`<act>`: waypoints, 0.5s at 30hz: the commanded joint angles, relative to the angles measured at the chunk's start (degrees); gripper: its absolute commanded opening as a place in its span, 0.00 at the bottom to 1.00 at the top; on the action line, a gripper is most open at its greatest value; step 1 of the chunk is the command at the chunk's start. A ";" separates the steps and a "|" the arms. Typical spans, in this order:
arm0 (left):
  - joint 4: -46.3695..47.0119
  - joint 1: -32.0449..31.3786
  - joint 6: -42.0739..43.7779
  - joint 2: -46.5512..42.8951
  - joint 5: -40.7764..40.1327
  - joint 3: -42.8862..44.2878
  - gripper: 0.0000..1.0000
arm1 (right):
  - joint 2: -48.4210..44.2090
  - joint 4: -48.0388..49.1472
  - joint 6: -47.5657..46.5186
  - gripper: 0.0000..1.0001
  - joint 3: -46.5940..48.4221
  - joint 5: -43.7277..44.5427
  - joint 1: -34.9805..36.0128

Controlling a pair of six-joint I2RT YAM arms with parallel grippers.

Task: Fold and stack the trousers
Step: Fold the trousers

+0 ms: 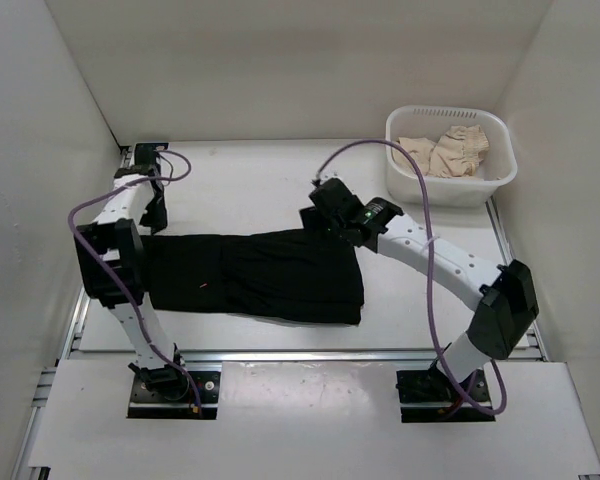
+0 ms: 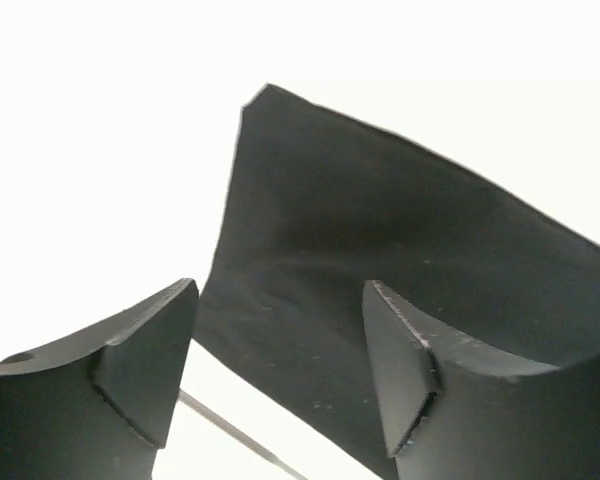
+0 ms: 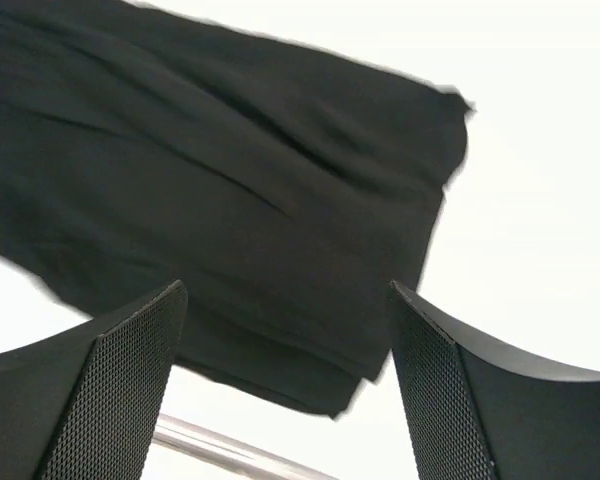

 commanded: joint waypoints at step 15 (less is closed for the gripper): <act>-14.79 -17.04 -0.69 -10.86 30.66 -2.85 0.81 | 2.88 22.73 11.55 0.96 -31.53 -33.11 -23.91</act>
